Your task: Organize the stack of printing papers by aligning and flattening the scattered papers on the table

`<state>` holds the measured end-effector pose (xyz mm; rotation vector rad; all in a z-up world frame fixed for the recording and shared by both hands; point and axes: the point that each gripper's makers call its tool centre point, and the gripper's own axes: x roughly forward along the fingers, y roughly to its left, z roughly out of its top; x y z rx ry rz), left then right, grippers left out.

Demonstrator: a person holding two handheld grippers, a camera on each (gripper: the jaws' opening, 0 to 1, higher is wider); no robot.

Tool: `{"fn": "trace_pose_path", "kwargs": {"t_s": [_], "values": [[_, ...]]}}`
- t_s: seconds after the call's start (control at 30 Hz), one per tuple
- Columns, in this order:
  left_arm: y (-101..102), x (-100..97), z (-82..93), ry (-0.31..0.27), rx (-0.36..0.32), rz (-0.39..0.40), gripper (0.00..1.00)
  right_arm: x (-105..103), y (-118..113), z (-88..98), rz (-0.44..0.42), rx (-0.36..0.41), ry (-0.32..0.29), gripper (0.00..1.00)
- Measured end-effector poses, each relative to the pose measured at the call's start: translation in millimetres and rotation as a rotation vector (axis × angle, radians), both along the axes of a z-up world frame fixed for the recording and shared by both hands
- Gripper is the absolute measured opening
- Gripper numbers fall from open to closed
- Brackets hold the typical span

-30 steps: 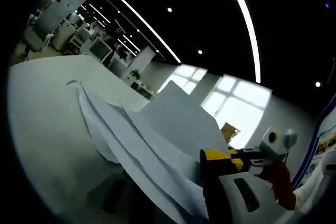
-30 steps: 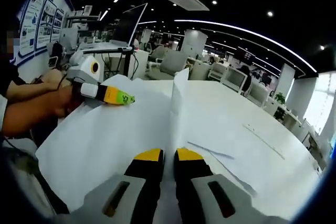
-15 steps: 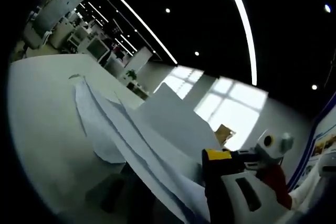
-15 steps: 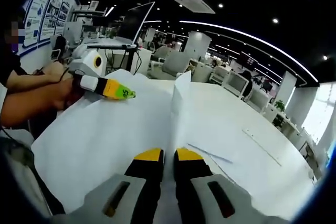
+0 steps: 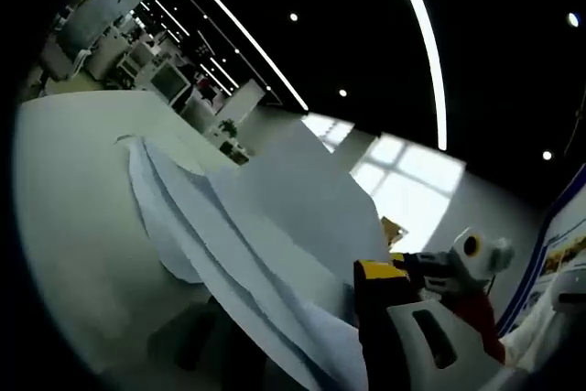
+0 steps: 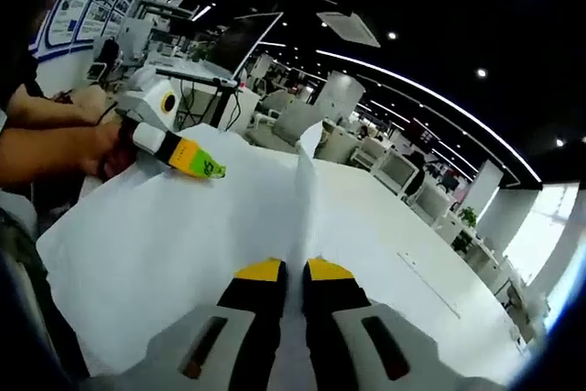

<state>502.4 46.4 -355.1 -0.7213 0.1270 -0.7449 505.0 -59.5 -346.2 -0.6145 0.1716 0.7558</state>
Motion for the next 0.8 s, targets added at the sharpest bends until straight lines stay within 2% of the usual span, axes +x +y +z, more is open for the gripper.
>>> {"fn": "trace_pose_path", "kwargs": {"t_s": [0.13, 0.3, 0.53, 0.67, 0.8], "values": [[0, -0.8, 1.0, 0.000, -0.008, 0.001, 0.38, 2, 0, 2.6, -0.006, 0.002, -0.025, 0.04], [3, 0.9, 0.5, 0.006, -0.012, 0.008, 0.39, -6, 12, 5.2, 0.023, 0.007, -0.052, 0.04], [6, 1.6, 0.5, 0.009, -0.012, 0.010, 0.38, -11, 18, 2.9, 0.037, 0.011, -0.044, 0.04], [8, 3.2, -2.1, 0.014, 0.000, 0.010, 0.33, -11, 19, 1.4, 0.037, 0.021, -0.030, 0.04], [8, 4.2, -5.3, 0.002, 0.038, 0.011, 0.23, -10, 16, -3.1, 0.021, 0.041, 0.012, 0.04]]}}
